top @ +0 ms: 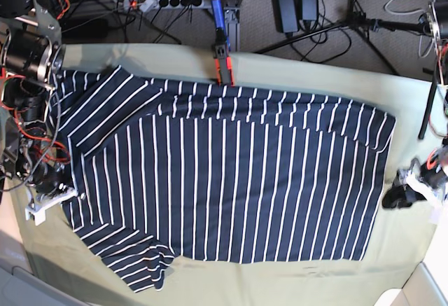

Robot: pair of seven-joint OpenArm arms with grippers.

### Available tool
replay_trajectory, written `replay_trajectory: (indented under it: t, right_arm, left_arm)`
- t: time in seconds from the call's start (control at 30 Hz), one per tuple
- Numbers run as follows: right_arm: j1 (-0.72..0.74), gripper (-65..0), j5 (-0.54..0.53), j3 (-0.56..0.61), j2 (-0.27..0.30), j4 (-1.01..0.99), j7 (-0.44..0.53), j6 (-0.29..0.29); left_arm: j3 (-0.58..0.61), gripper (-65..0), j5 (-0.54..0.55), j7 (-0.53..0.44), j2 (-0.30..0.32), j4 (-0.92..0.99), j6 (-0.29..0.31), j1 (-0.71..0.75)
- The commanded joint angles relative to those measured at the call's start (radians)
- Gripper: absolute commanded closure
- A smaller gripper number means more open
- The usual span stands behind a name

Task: Fold the T-shirt properly
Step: 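Grasp the hem corners with both grippers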

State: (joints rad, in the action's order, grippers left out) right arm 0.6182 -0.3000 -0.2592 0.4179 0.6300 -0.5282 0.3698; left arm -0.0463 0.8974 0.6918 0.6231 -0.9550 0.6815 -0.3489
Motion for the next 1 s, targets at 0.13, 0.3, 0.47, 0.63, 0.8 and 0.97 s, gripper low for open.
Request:
replay_trajectory:
  t: [0.13,0.3,0.47,0.63,0.8,0.97]
  right_arm:
    - [0.008,0.0,-0.006,-0.001,0.017,0.019,0.019,0.011]
    - [-0.01,0.0,-0.006,-0.001,0.017,0.019,0.015,0.011]
    - [-0.021,0.0,-0.006,-0.001,0.017,0.019,0.015,0.012]
    - [-0.027,0.0,-0.007,-0.001,0.017,0.019,0.015,0.012]
    - [-0.029,0.0,-0.007,-0.001,0.017,0.019,0.015,0.012]
    - [-0.029,0.0,-0.031,-0.001,0.017,0.019,0.016,0.011]
  left_arm:
    - [0.012,-36.3,-0.059,-0.065,-0.024,0.19,0.017,-0.167]
    - [0.014,-36.2,-0.154,-0.147,-0.07,0.345,0.017,-0.252]
    - [0.014,-36.2,-0.282,-0.225,-0.115,0.442,-0.055,-0.292]
    - [0.014,-36.2,-0.367,-0.274,-0.141,0.496,-0.166,-0.298]
    - [0.014,-36.2,-0.414,-0.317,-0.14,0.497,-0.237,-0.303]
    - [0.014,-36.1,-0.412,-0.31,-0.147,0.497,-0.24,-0.301]
